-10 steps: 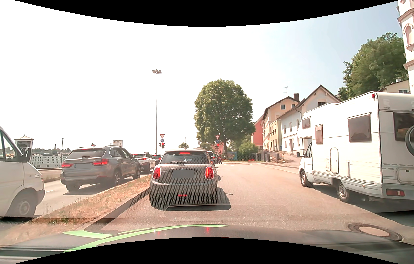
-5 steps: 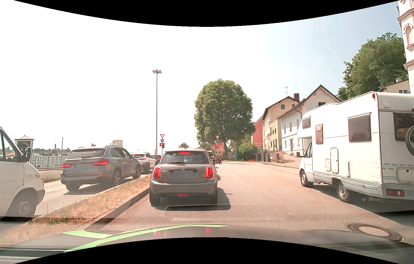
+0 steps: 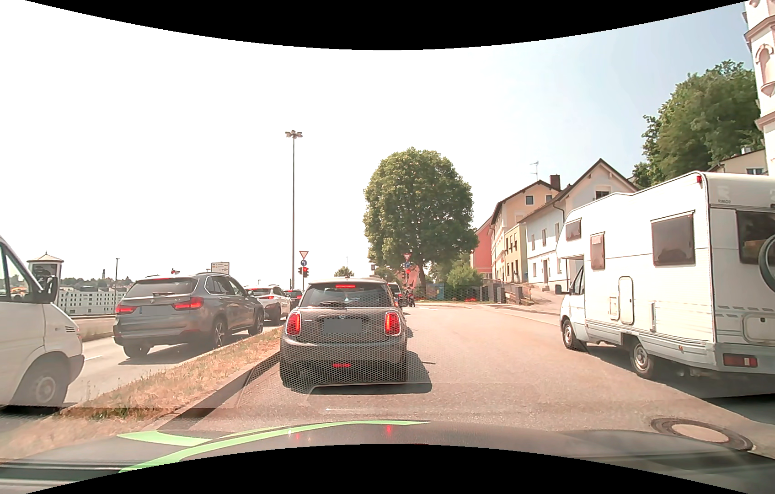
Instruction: Follow the waypoints while adhering to traffic rules and regulations
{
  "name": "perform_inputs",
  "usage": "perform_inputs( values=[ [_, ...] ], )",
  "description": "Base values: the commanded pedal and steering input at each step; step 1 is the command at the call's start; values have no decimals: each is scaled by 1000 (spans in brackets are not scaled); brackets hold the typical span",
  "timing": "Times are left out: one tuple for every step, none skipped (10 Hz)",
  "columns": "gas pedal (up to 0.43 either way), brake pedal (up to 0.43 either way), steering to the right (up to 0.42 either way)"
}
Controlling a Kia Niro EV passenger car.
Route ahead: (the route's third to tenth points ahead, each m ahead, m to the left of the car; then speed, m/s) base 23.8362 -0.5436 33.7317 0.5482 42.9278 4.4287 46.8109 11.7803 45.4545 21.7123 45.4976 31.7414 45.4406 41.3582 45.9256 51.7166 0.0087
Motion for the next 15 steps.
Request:
perform_inputs(
  values=[
    [0,317,-6],
    [0,311,-6],
    [0,311,-6],
    [0,311,-6],
    [0,311,-6],
    [0,311,-6],
    [0,311,-6],
    [0,311,-6],
    [0,311,-6],
    [0,311,-6],
    [0,311,-6],
    [0,311,-6],
    [0,317,-6],
    [0,311,-6],
    [0,311,-6]
  ],
)
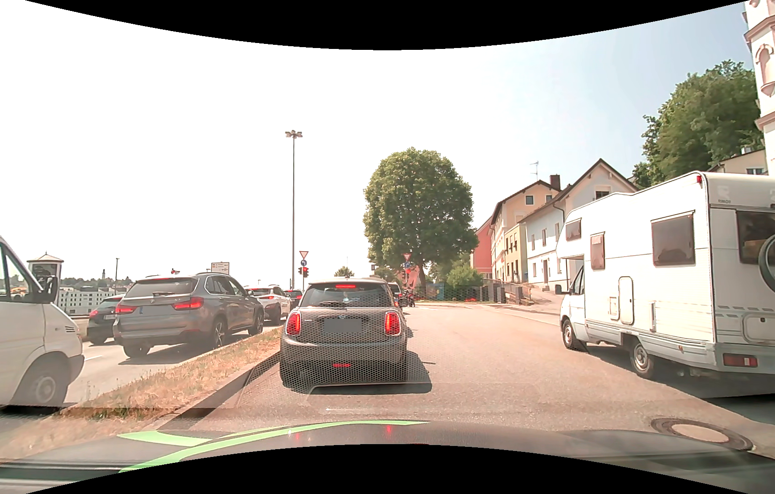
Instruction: Follow the waypoints while adhering to traffic rules and regulations
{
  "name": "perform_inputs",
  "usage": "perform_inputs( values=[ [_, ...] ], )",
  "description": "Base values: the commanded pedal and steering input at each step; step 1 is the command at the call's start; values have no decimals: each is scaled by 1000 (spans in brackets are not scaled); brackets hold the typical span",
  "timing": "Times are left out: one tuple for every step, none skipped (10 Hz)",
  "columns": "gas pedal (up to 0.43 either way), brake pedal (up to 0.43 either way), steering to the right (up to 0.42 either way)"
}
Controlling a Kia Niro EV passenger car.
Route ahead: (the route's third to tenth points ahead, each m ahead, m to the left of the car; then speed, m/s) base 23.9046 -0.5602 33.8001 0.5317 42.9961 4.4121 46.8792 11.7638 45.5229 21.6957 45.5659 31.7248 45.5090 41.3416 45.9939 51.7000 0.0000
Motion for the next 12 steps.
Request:
perform_inputs(
  values=[
    [0,317,-6],
    [0,311,-6],
    [0,317,-6],
    [0,317,-6],
    [0,311,-6],
    [0,317,-6],
    [0,311,-6],
    [0,311,-6],
    [0,311,-6],
    [0,317,-6],
    [0,311,-6],
    [0,311,-6]
  ],
)
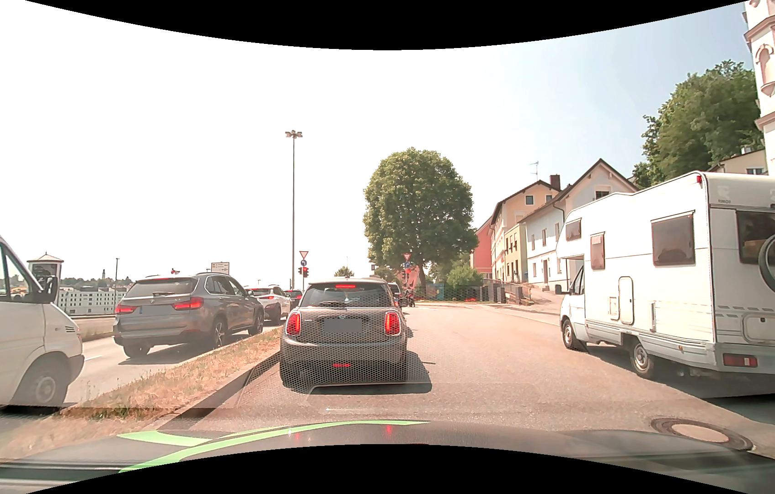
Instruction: Follow the waypoints while adhering to traffic rules and regulations
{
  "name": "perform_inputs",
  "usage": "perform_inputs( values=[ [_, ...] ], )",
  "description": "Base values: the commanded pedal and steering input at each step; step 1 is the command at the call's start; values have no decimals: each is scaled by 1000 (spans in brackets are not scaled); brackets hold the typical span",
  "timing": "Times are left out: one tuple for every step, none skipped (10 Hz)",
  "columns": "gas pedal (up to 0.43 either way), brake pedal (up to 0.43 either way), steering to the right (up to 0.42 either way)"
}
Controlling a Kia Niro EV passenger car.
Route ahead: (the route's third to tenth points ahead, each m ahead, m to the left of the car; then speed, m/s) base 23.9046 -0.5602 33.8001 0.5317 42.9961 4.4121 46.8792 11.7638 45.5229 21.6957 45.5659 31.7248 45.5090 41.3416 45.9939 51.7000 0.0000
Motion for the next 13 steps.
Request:
perform_inputs(
  values=[
    [0,311,-6],
    [0,317,-6],
    [0,311,-6],
    [0,317,-6],
    [0,317,-6],
    [0,317,-6],
    [0,317,-6],
    [0,317,-6],
    [0,317,-6],
    [0,317,-6],
    [0,317,-6],
    [0,317,-6],
    [0,317,-6]
  ],
)
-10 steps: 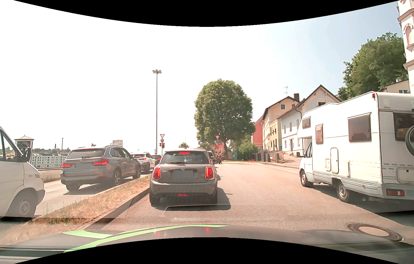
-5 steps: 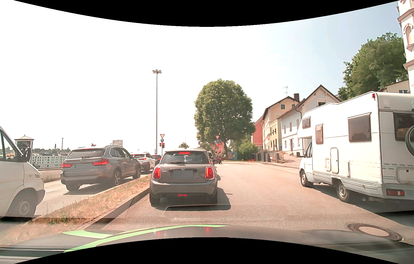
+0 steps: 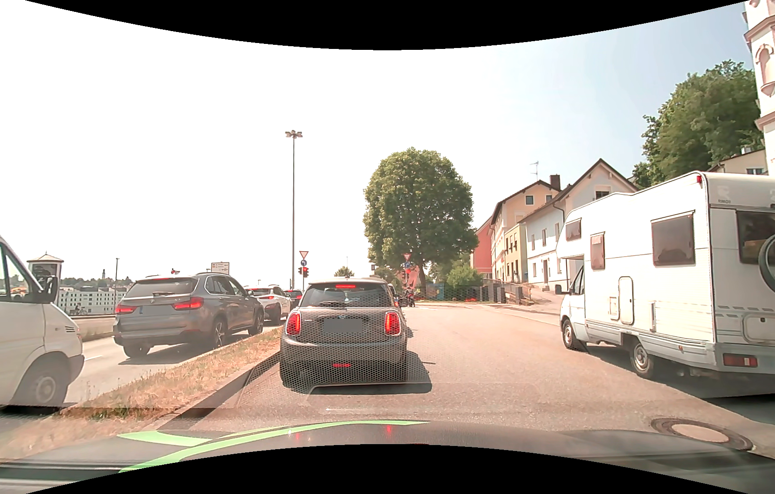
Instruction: Follow the waypoints while adhering to traffic rules and regulations
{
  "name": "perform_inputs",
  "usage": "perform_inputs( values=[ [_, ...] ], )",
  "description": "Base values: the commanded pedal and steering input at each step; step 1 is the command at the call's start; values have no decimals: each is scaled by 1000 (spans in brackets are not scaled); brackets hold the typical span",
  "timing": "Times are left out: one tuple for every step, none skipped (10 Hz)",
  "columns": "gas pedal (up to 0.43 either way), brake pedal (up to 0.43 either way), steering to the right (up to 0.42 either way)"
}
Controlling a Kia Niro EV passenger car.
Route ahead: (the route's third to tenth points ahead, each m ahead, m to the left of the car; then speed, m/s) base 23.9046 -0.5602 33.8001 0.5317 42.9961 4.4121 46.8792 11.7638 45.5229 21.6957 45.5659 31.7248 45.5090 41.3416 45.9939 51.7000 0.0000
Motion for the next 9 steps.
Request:
perform_inputs(
  values=[
    [0,317,-6],
    [0,317,-6],
    [0,317,-6],
    [0,317,-6],
    [0,317,-6],
    [0,317,-6],
    [0,317,-6],
    [0,317,-6],
    [0,317,-6]
  ],
)
